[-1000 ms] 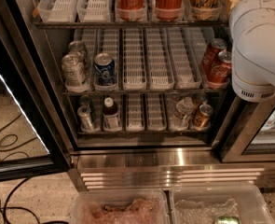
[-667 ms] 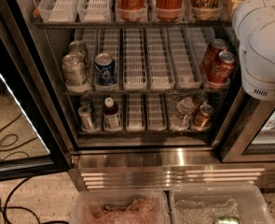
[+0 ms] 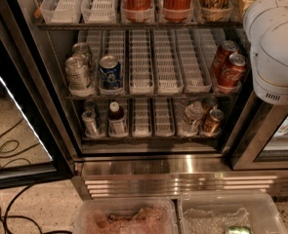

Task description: Pick redbull can from top shelf of fridge

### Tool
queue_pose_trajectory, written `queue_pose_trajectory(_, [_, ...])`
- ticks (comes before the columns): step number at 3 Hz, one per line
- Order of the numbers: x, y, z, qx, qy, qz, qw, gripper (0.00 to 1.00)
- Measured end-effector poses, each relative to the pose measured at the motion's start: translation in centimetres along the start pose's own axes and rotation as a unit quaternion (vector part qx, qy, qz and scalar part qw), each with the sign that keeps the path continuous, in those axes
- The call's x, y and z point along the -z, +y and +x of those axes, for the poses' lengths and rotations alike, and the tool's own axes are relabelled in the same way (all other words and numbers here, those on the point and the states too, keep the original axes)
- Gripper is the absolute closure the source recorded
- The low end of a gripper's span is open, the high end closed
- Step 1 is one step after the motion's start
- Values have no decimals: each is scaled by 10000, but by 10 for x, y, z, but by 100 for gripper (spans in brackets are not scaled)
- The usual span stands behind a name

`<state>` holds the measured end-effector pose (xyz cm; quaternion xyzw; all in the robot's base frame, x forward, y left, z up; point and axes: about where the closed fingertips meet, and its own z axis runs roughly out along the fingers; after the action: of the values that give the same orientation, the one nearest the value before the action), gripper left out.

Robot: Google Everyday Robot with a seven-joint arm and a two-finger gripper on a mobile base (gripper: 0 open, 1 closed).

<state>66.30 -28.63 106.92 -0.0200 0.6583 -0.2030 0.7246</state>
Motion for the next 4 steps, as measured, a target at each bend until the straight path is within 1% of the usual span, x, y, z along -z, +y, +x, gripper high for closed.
queue_pose_trajectory(1, [-1,-1,-1,91,13,-19,10000,44])
queue_pose_trajectory(2, [-1,-1,-1,91,13,-19,10000,45])
queue_pose_trajectory(3, [-1,-1,-1,91,13,-19,10000,31])
queue_pose_trajectory(4, [-1,-1,-1,91,12,-19,10000,32])
